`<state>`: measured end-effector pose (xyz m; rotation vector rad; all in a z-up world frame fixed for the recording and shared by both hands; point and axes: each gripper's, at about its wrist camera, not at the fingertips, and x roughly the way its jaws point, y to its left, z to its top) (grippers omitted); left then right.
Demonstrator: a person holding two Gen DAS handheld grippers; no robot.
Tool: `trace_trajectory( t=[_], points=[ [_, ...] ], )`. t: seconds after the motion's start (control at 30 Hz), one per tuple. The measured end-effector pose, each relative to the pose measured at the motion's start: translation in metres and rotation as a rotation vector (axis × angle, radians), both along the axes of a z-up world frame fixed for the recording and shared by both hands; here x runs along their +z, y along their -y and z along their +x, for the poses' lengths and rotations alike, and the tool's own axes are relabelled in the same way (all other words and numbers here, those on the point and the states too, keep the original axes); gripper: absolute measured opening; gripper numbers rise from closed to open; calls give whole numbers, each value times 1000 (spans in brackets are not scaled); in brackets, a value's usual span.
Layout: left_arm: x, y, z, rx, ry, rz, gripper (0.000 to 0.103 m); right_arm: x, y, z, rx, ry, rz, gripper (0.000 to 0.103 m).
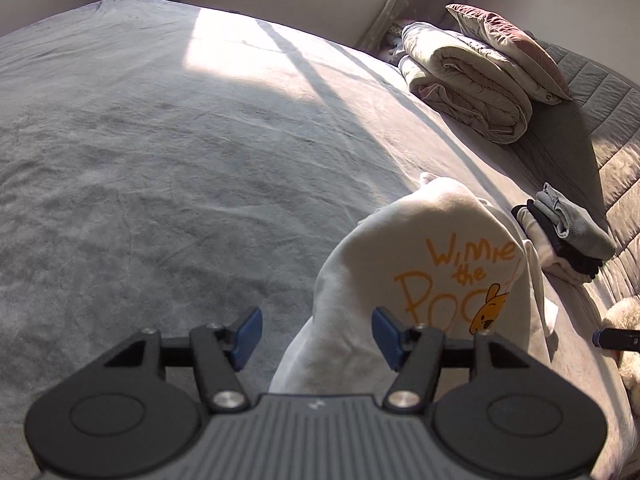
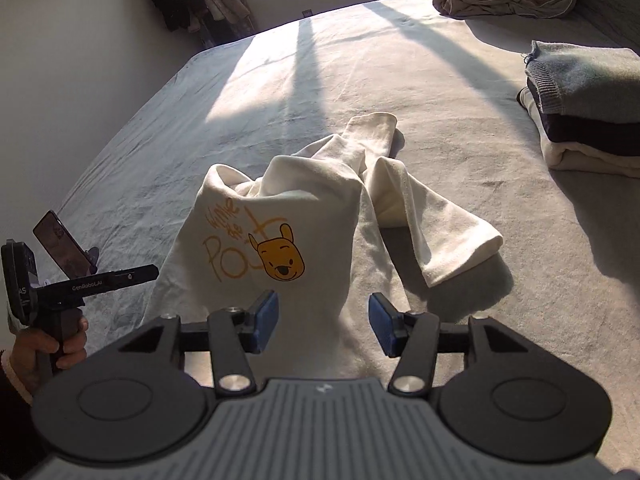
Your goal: Fold clothes
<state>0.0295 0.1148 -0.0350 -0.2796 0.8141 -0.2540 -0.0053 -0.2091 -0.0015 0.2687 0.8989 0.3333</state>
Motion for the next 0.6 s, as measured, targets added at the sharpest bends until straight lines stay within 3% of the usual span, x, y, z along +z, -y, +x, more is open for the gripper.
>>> trace_trajectory(
  t=[0.13,0.23,0.27,0.3,0.37,0.5,0.6],
  points=[
    [-12,8,20,34,9,-29,62,-5,-11,21,12,43,43,55],
    [-17,14,26,60,11,-85,56,-16,-9,33,2,69,76,55],
    [-18,17,26,55,19,-108,51,-19,-5,35,-6,67,96,55],
    [-17,20,26,47,28,-125,37,-22,-2,37,-13,61,114,55],
    [-15,27,24,26,44,-124,22,-24,4,40,-16,58,130,55],
    [-8,41,12,-57,101,-96,7,-18,15,35,-26,100,144,55],
    [2,49,-1,-166,161,-136,7,-11,19,29,-26,137,151,55]
  ],
)
